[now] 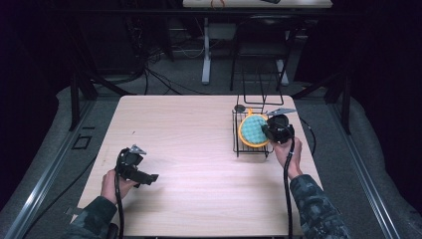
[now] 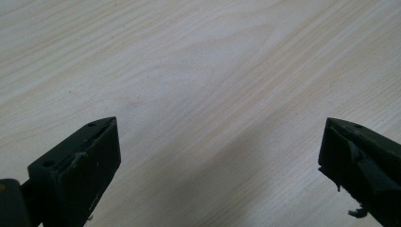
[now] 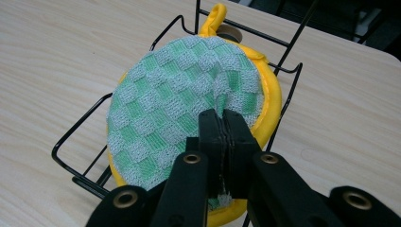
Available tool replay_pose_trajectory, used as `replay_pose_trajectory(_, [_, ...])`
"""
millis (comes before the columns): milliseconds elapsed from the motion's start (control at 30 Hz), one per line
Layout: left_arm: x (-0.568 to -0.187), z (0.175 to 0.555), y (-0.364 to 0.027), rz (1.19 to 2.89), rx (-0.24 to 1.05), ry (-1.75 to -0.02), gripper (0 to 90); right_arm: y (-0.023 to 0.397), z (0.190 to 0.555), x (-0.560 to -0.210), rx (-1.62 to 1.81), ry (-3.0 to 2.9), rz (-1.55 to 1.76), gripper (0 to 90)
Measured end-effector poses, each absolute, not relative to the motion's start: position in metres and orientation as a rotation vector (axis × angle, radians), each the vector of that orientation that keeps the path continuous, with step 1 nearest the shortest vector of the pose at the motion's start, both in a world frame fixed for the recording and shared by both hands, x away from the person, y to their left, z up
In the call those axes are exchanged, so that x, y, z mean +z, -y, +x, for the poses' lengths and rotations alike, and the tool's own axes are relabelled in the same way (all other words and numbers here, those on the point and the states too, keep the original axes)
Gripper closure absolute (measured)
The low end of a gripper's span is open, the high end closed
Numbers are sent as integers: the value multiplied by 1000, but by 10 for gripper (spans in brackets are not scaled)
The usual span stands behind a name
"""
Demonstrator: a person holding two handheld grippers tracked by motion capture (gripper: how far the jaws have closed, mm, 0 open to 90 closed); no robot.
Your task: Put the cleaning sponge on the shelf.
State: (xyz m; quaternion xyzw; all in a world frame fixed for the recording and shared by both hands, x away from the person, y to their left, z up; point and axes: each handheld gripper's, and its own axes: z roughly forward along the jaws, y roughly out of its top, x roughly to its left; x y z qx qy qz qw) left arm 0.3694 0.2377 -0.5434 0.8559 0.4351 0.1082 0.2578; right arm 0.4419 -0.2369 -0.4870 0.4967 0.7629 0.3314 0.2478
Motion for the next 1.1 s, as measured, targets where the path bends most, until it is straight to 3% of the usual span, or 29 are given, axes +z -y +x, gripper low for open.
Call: replay_pose_trajectory(1100, [-544, 370, -238, 2325, 283, -1177, 0, 241, 465, -518, 944, -2016, 1615, 874])
